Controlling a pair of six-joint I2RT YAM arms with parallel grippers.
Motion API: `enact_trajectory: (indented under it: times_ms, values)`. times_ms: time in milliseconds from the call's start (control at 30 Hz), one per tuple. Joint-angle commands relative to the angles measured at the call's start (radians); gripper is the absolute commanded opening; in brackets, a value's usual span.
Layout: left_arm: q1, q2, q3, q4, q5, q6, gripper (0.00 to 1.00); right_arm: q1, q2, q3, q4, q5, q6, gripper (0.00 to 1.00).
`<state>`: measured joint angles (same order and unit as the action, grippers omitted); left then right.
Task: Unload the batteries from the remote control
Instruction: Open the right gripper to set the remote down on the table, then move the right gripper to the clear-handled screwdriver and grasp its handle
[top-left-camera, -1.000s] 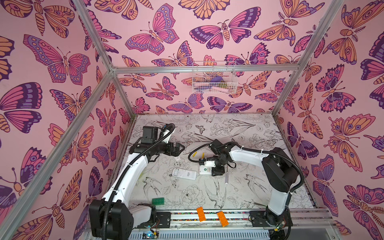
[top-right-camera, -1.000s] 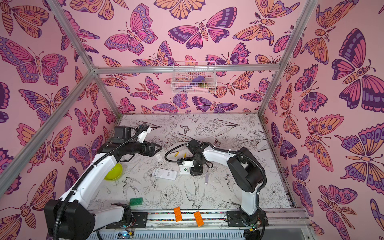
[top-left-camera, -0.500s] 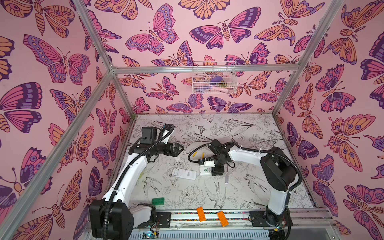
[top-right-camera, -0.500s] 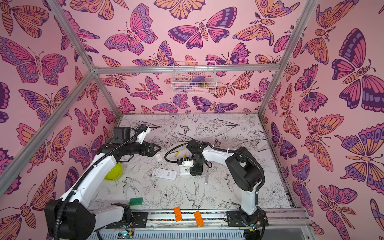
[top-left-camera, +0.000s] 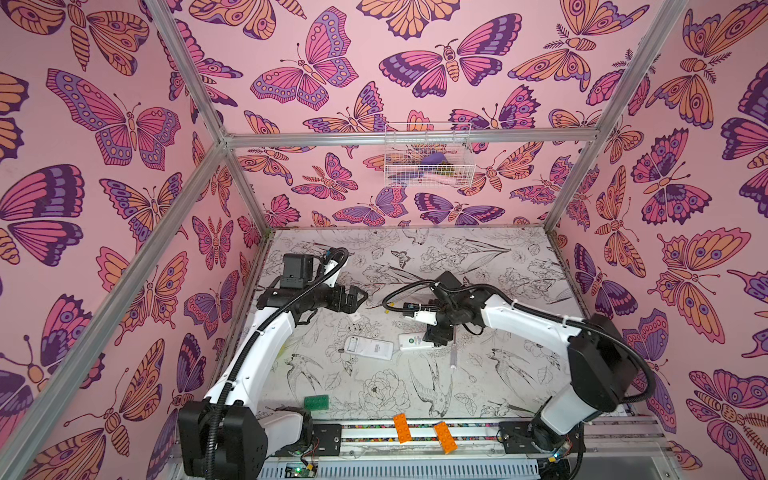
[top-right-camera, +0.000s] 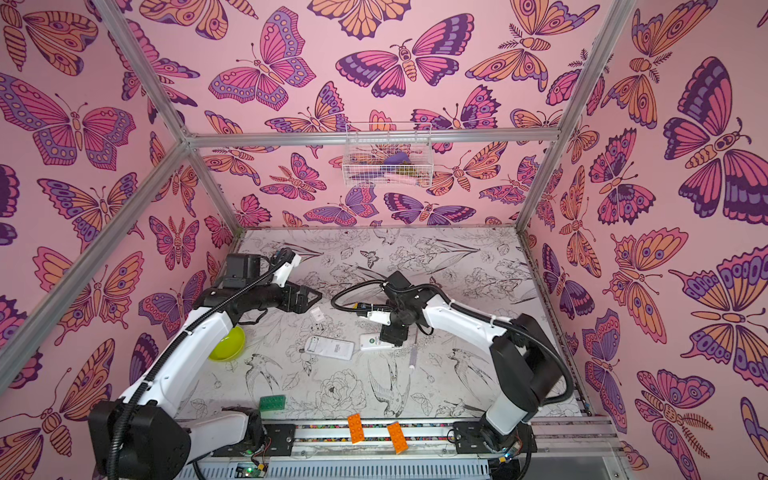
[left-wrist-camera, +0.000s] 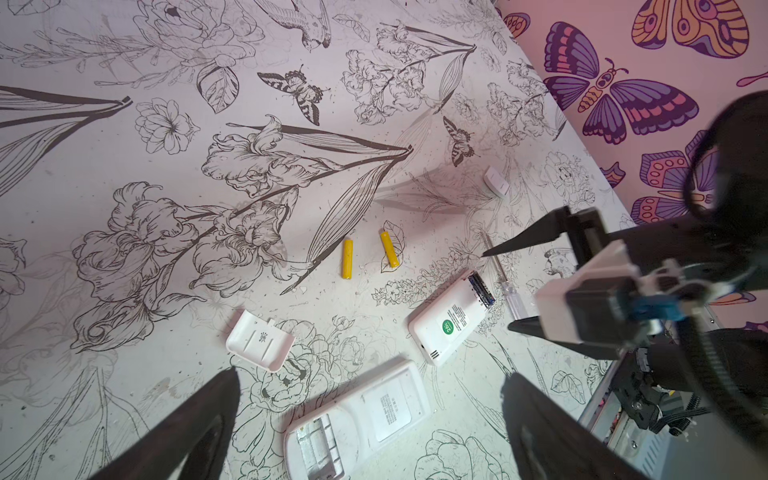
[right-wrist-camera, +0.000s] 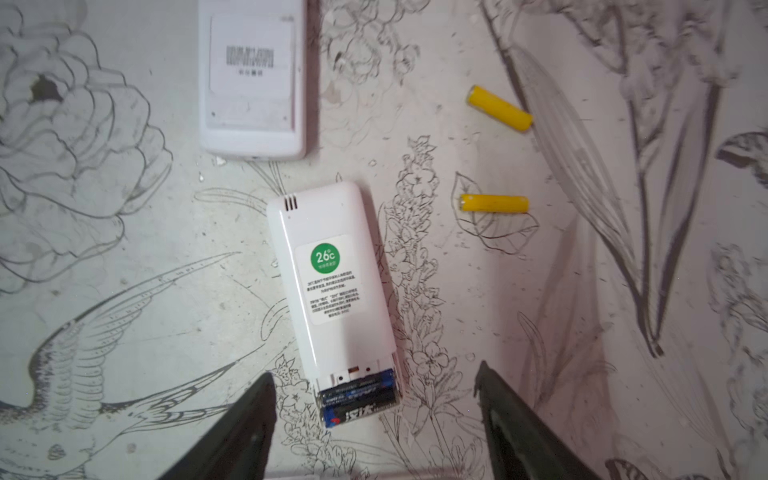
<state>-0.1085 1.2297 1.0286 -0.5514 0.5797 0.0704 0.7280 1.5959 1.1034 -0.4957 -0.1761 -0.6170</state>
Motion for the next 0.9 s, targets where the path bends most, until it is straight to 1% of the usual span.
enact_trajectory:
  times_ms: [0,133,233,400,467,533,733,833,867]
  values:
    - [0.008,-0.016,-0.008,-0.005,0.02,0.009,1.0,-0.002,-0.088,-0.046,0.043,0.026,0.196,0.77]
    - [0.005,-0.012,-0.012,0.001,0.02,0.012,1.0,-0.001,-0.199,-0.113,0.111,0.118,0.47,0.77]
    - [0.005,-0.016,-0.007,-0.005,0.024,0.004,1.0,0.006,-0.267,-0.162,0.126,0.194,0.683,0.77]
    - [-0.002,-0.011,-0.019,0.004,0.028,0.008,1.0,0.09,-0.346,-0.218,0.041,0.418,0.904,0.78]
    - [-0.001,-0.013,-0.014,0.0,0.034,-0.004,1.0,0.101,-0.349,-0.219,-0.029,0.479,1.025,0.78]
    - [-0.001,-0.016,-0.016,-0.001,0.039,-0.003,1.0,0.117,-0.35,-0.221,-0.082,0.52,1.119,0.77]
    - [-0.004,-0.019,-0.016,0.002,0.041,-0.006,1.0,0.148,-0.306,-0.231,-0.144,0.534,1.272,0.75]
    - [-0.004,-0.018,-0.02,0.001,0.038,0.004,1.0,0.167,-0.282,-0.236,-0.153,0.531,1.316,0.71]
    - [-0.005,-0.016,-0.021,0.002,0.034,0.006,1.0,0.172,-0.275,-0.24,-0.153,0.531,1.327,0.68]
